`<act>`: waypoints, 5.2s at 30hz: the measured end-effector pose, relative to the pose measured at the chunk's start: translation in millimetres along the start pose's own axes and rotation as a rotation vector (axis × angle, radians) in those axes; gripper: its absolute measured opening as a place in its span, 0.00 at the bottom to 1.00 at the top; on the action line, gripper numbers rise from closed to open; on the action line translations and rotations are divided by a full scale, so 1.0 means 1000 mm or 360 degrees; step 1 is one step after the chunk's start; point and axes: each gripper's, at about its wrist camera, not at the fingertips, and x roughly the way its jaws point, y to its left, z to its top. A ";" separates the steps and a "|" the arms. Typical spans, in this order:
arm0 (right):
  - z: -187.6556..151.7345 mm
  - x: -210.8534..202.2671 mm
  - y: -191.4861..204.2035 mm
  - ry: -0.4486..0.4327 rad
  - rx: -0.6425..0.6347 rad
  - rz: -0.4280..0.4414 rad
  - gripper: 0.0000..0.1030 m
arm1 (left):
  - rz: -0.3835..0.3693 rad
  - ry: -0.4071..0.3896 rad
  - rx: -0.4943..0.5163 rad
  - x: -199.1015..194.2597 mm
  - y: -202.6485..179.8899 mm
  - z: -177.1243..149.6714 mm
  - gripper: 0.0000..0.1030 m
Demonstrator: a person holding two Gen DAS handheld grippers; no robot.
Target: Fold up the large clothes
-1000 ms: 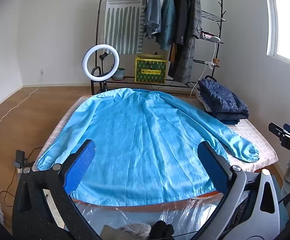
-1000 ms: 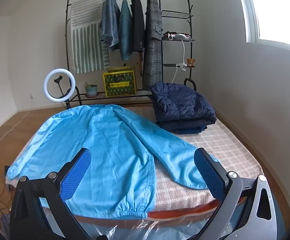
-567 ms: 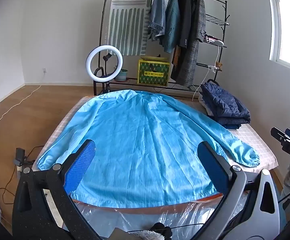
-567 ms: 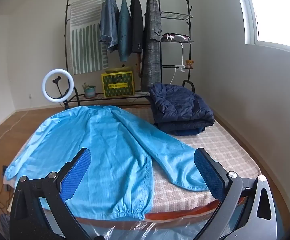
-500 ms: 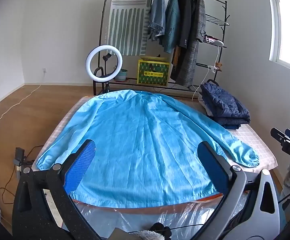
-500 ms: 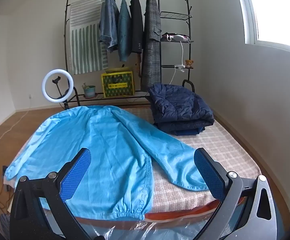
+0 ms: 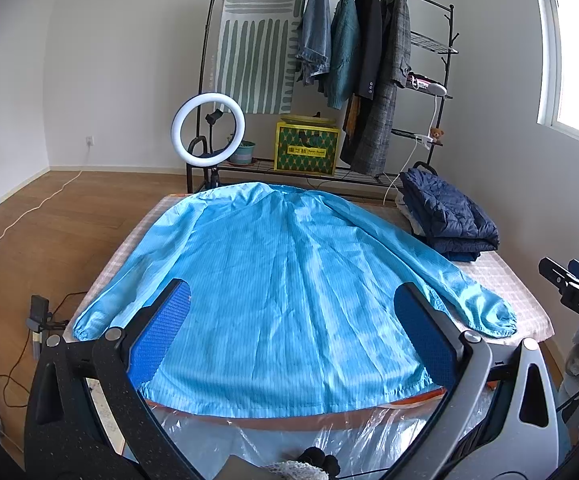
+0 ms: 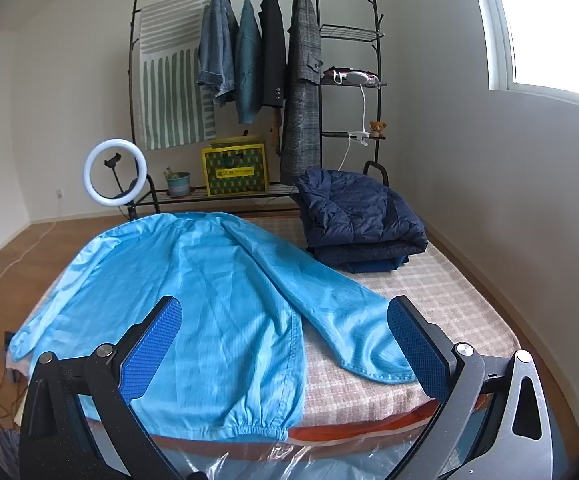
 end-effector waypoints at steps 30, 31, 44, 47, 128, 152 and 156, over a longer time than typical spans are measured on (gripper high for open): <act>0.000 -0.001 -0.004 0.0007 0.0009 0.0008 0.99 | 0.0003 -0.0018 0.0007 -0.007 -0.005 0.009 1.00; 0.000 -0.001 -0.004 0.0008 0.0008 0.0008 0.99 | 0.0005 -0.0019 0.0008 -0.007 -0.005 0.010 1.00; -0.002 0.000 -0.002 0.0017 0.0000 0.0008 0.99 | 0.0005 -0.0026 0.0007 -0.007 -0.005 0.005 1.00; -0.002 0.000 -0.001 0.0018 0.0001 0.0007 0.99 | 0.0005 -0.0026 0.0006 -0.009 -0.005 0.007 1.00; -0.033 0.083 0.097 0.0177 -0.0320 0.0154 0.99 | 0.0475 0.0414 -0.1145 0.178 0.396 -0.107 0.07; -0.054 0.133 0.138 0.0544 -0.0191 0.0568 0.42 | 0.0128 0.0275 0.0494 0.118 0.134 -0.080 0.07; -0.060 0.148 0.154 0.0628 -0.0149 0.0693 0.42 | 0.0115 0.0362 0.0698 0.120 0.109 -0.112 0.07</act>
